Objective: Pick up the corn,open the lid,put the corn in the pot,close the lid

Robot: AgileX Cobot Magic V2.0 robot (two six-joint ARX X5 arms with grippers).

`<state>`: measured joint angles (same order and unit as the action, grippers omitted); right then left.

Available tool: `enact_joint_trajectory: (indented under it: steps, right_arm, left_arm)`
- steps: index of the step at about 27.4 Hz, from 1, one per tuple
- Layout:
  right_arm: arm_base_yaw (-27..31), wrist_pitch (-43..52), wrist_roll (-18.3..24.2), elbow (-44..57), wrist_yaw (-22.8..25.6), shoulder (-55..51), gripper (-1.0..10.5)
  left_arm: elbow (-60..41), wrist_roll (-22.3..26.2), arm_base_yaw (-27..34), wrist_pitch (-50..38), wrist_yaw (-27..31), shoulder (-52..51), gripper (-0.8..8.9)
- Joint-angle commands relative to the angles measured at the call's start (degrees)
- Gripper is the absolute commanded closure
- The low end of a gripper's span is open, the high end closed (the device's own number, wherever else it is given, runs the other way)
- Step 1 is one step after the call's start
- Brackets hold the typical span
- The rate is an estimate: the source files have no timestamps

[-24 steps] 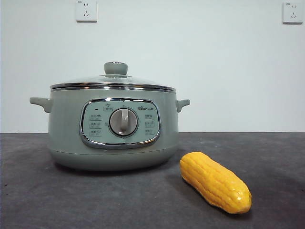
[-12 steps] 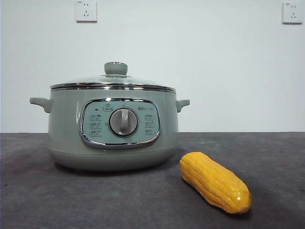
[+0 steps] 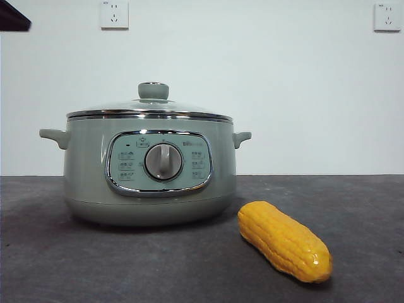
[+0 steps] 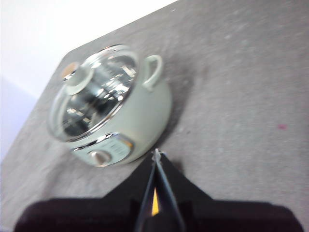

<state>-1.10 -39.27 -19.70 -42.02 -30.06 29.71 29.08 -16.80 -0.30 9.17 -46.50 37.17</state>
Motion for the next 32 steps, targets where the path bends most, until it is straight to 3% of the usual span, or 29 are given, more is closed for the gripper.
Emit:
enact_joint_trajectory:
  steps: [1,5,8,14,17,23,28,32]
  right_arm:
    - [-0.07,-0.81,0.83,-1.20,-3.67,3.30,9.5]
    - [-2.01,-2.25,1.49,-2.47,-7.74,9.38,9.4]
    - [-6.47,-2.73,1.90,-3.48,-7.02,13.92,8.9]
    - [-19.41,-2.80,1.86,-6.91,2.21,24.68,5.3]
    - [-25.68,-3.48,1.70,-9.16,8.24,30.53,4.1]
    - [-36.26,-7.54,1.73,-15.69,20.74,46.34,4.0]
    - [-39.47,-7.48,1.66,-19.74,25.42,57.44,4.0]
    - [-39.52,-6.25,1.92,-20.06,26.08,64.13,4.1]
  left_arm:
    - [0.63,-1.05,-2.32,1.31,-0.66,0.92,8.18]
    - [0.72,-1.01,-5.88,3.80,-0.63,1.51,8.18]
    - [0.72,-1.01,-8.17,5.38,-0.66,1.46,8.18]
    - [1.53,-0.83,-12.59,9.79,-0.66,1.44,8.18]
    - [1.92,-0.57,-14.62,11.17,-0.61,1.31,8.18]
    - [2.95,-0.59,-19.41,13.94,-0.33,1.18,8.19]
    - [3.21,-0.74,-20.39,13.92,0.24,1.20,8.19]
    - [4.52,-0.72,-20.39,13.92,1.64,1.20,8.19]
